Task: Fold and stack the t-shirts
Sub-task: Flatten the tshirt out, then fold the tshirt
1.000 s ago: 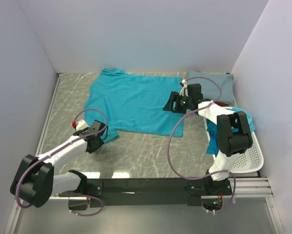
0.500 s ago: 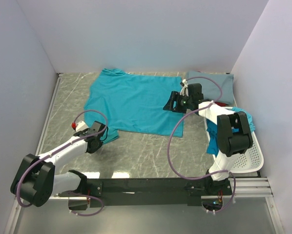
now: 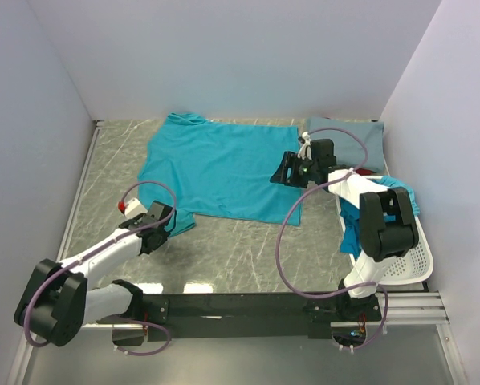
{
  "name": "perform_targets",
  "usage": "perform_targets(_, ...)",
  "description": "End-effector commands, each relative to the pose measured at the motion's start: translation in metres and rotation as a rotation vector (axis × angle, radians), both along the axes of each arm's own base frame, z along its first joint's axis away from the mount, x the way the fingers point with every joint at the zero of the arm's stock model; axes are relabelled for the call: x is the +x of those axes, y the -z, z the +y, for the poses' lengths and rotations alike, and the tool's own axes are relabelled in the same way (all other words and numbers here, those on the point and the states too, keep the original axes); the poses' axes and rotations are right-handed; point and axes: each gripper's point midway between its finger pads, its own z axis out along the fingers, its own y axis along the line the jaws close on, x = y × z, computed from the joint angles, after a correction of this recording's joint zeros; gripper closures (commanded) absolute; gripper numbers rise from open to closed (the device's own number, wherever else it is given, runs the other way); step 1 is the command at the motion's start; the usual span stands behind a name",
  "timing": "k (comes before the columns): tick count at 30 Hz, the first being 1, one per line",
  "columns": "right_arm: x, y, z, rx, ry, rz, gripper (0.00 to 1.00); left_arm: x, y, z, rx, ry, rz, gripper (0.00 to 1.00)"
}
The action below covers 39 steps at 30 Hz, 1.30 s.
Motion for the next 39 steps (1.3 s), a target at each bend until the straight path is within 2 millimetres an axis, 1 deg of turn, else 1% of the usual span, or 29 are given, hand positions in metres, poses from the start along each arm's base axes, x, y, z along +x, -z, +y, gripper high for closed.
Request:
perform_targets(1, -0.003, -0.019, -0.002, -0.014, 0.026, -0.053, 0.29, 0.015, -0.017, -0.009, -0.036, 0.041, -0.094, 0.99)
perform_targets(3, -0.009, -0.008, -0.009, -0.05, 0.059, -0.018, 0.29, 0.02, -0.026, -0.009, -0.025, 0.064, -0.125, 0.99)
perform_targets(4, -0.012, -0.006, -0.012, -0.06, 0.073, -0.011, 0.29, 0.023, -0.031, -0.009, -0.022, 0.067, -0.145, 0.99)
perform_targets(6, -0.023, 0.004, -0.017, -0.088, 0.1, 0.031, 0.29, 0.026, -0.036, -0.005, 0.011, 0.082, -0.163, 0.99)
perform_targets(7, -0.026, 0.003, -0.022, -0.11, 0.127, 0.026, 0.29, 0.028, -0.039, -0.005, 0.014, 0.088, -0.18, 0.99)
perform_targets(8, -0.036, 0.012, -0.025, -0.138, 0.137, 0.059, 0.29, 0.029, -0.04, -0.002, 0.035, 0.101, -0.185, 0.99)
perform_targets(9, -0.042, 0.014, -0.024, -0.159, 0.139, 0.066, 0.29, 0.028, -0.038, -0.001, 0.044, 0.109, -0.185, 0.99)
perform_targets(10, -0.045, 0.014, -0.029, -0.195, 0.165, 0.06, 0.29, 0.028, -0.039, -0.002, 0.035, 0.111, -0.193, 0.99)
perform_targets(11, -0.058, 0.025, -0.034, -0.225, 0.171, 0.105, 0.29, 0.032, -0.043, -0.005, 0.031, 0.134, -0.214, 0.99)
perform_targets(12, -0.065, 0.028, -0.035, -0.243, 0.175, 0.118, 0.29, 0.031, -0.041, -0.008, 0.018, 0.15, -0.216, 0.99)
perform_targets(13, -0.068, 0.028, -0.041, -0.263, 0.212, 0.12, 0.29, 0.032, -0.044, -0.009, 0.009, 0.157, -0.235, 0.99)
perform_targets(14, -0.08, 0.037, -0.047, -0.284, 0.222, 0.155, 0.29, 0.035, -0.046, -0.011, 0.005, 0.171, -0.254, 0.99)
perform_targets(15, -0.085, 0.039, -0.049, -0.292, 0.228, 0.162, 0.29, 0.033, -0.043, -0.014, -0.005, 0.185, -0.252, 0.99)
perform_targets(16, -0.089, 0.034, -0.05, -0.286, 0.237, 0.151, 0.29, 0.034, -0.044, -0.016, -0.011, 0.195, -0.259, 0.99)
perform_targets(17, -0.097, 0.037, -0.056, -0.307, 0.252, 0.168, 0.29, 0.034, -0.043, -0.016, -0.011, 0.205, -0.26, 0.99)
perform_targets(18, -0.1, 0.036, -0.058, -0.312, 0.26, 0.168, 0.29, 0.034, -0.042, -0.018, -0.017, 0.211, -0.266, 0.99)
perform_targets(19, -0.102, 0.029, -0.059, -0.31, 0.265, 0.15, 0.29, 0.035, -0.04, -0.019, -0.022, 0.221, -0.264, 0.99)
perform_targets(22, -0.111, 0.026, -0.064, -0.321, 0.272, 0.154, 0.29, 0.037, -0.04, -0.023, -0.022, 0.246, -0.255, 0.99)
perform_targets(23, -0.116, 0.029, -0.066, -0.329, 0.272, 0.168, 0.29, 0.036, -0.039, -0.023, -0.022, 0.249, -0.251, 0.99)
perform_targets(24, -0.116, 0.029, -0.068, -0.332, 0.285, 0.167, 0.29, 0.036, -0.038, -0.024, -0.024, 0.251, -0.251, 0.99)
perform_targets(29, -0.118, 0.037, -0.057, -0.279, 0.254, 0.177, 0.33, 0.036, -0.038, -0.025, -0.027, 0.257, -0.255, 0.99)
perform_targets(34, -0.123, 0.054, -0.057, -0.296, 0.24, 0.216, 0.36, 0.037, -0.037, -0.025, -0.024, 0.255, -0.246, 0.99)
perform_targets(39, -0.126, 0.064, -0.059, -0.311, 0.238, 0.231, 0.38, 0.037, -0.037, -0.023, -0.02, 0.247, -0.245, 0.99)
